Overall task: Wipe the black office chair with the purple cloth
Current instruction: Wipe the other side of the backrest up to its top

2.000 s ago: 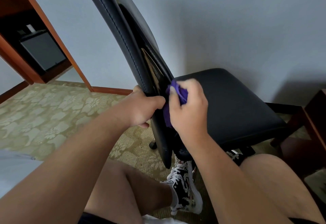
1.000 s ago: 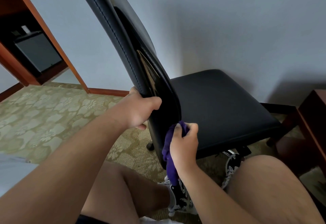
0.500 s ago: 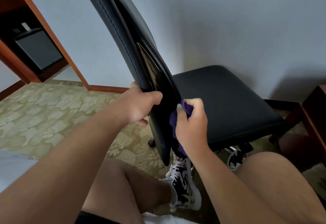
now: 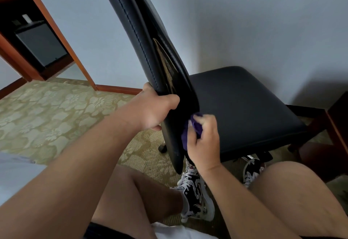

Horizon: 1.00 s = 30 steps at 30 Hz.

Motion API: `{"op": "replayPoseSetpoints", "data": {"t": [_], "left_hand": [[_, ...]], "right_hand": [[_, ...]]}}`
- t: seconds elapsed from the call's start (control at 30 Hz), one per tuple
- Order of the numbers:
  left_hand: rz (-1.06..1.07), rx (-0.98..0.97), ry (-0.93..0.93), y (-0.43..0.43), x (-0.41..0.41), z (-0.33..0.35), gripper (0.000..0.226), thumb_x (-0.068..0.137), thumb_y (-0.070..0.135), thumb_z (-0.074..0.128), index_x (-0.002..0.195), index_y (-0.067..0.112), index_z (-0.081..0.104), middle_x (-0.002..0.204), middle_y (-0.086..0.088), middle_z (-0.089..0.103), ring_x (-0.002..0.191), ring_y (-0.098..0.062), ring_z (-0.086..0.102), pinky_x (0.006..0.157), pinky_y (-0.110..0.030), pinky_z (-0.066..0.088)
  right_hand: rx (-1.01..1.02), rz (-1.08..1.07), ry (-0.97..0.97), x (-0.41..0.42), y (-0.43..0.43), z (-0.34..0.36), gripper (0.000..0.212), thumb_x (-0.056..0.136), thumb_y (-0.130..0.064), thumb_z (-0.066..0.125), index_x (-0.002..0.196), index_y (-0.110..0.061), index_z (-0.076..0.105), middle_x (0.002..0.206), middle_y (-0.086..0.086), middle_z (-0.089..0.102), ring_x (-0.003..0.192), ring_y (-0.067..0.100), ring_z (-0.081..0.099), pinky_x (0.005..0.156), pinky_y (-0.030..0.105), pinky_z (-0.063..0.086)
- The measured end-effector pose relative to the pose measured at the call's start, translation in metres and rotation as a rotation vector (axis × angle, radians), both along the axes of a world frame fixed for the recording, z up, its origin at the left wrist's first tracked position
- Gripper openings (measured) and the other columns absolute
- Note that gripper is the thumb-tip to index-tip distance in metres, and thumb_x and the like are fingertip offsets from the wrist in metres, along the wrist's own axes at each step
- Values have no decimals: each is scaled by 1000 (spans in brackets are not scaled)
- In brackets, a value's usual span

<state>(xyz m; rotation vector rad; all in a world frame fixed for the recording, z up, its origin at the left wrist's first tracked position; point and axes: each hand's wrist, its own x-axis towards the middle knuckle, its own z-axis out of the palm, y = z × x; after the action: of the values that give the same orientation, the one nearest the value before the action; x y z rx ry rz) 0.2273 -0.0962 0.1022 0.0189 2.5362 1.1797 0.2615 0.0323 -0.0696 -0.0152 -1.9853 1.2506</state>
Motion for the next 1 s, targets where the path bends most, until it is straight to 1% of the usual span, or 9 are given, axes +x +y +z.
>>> {"op": "replayPoseSetpoints", "data": {"t": [0.07, 0.2, 0.37, 0.5, 0.57, 0.63, 0.83, 0.93, 1.0], "left_hand": [[10, 9, 5, -1, 1, 1, 78, 65, 46, 60, 138, 24, 44, 117, 1, 65, 102, -24, 67, 70, -37, 64], [10, 27, 18, -2, 4, 0, 76, 66, 46, 59, 137, 24, 44, 115, 1, 64, 99, -23, 67, 65, -34, 62], [4, 33, 18, -1, 2, 2, 76, 64, 47, 60, 136, 25, 43, 114, 2, 64, 99, -24, 67, 70, -39, 64], [7, 24, 17, -3, 1, 1, 76, 64, 47, 60, 135, 24, 43, 113, 2, 64, 99, -24, 67, 72, -40, 64], [7, 16, 24, -3, 1, 0, 74, 65, 48, 60, 133, 24, 44, 113, 2, 64, 98, -25, 68, 73, -41, 65], [7, 15, 25, -3, 0, -1, 73, 66, 48, 60, 133, 24, 44, 113, 2, 64, 97, -24, 68, 73, -41, 65], [-13, 33, 23, -8, -4, -2, 72, 70, 46, 61, 136, 25, 44, 115, 4, 65, 99, -22, 68, 69, -37, 65], [-14, 63, 16, -11, -8, -2, 60, 82, 38, 63, 137, 24, 44, 113, 2, 66, 96, -21, 69, 61, -31, 62], [-18, 61, 16, -12, -10, -2, 62, 79, 39, 63, 136, 23, 45, 113, 1, 67, 95, -22, 69, 60, -31, 62]], "right_hand": [[-60, 13, -146, 9, -10, -28, 17, 91, -4, 63, 106, -9, 56, 105, -1, 54, 94, 10, 57, 83, 0, 37], [-416, -32, -371, 18, -35, -44, 16, 98, -16, 59, 104, -27, 50, 105, 0, 63, 98, 16, 63, 79, 10, 46], [-585, -67, -331, 21, -45, -20, 20, 99, -18, 58, 98, -36, 51, 106, -2, 61, 97, 8, 61, 79, 15, 48], [-503, -17, -126, 28, -53, -1, 28, 94, -4, 60, 103, -29, 55, 108, -1, 53, 94, 6, 58, 81, 12, 46], [-370, 10, -41, 29, -52, -8, 23, 89, -8, 62, 108, -19, 55, 110, 1, 49, 93, 11, 57, 82, 17, 48], [-172, 41, -4, 30, -47, -24, 28, 84, -14, 61, 111, -10, 52, 115, 6, 44, 98, 5, 51, 85, 11, 44], [65, 118, -170, 35, -37, -70, 29, 89, -18, 62, 113, -17, 46, 124, 9, 42, 96, 8, 52, 82, 3, 43], [47, 82, -243, 40, -45, -79, 44, 85, -1, 71, 112, -23, 44, 124, 10, 44, 97, -1, 48, 81, -3, 38], [-36, 38, -228, 39, -52, -68, 50, 81, 9, 72, 109, -23, 45, 120, 9, 44, 101, -10, 47, 82, -2, 38]]}}
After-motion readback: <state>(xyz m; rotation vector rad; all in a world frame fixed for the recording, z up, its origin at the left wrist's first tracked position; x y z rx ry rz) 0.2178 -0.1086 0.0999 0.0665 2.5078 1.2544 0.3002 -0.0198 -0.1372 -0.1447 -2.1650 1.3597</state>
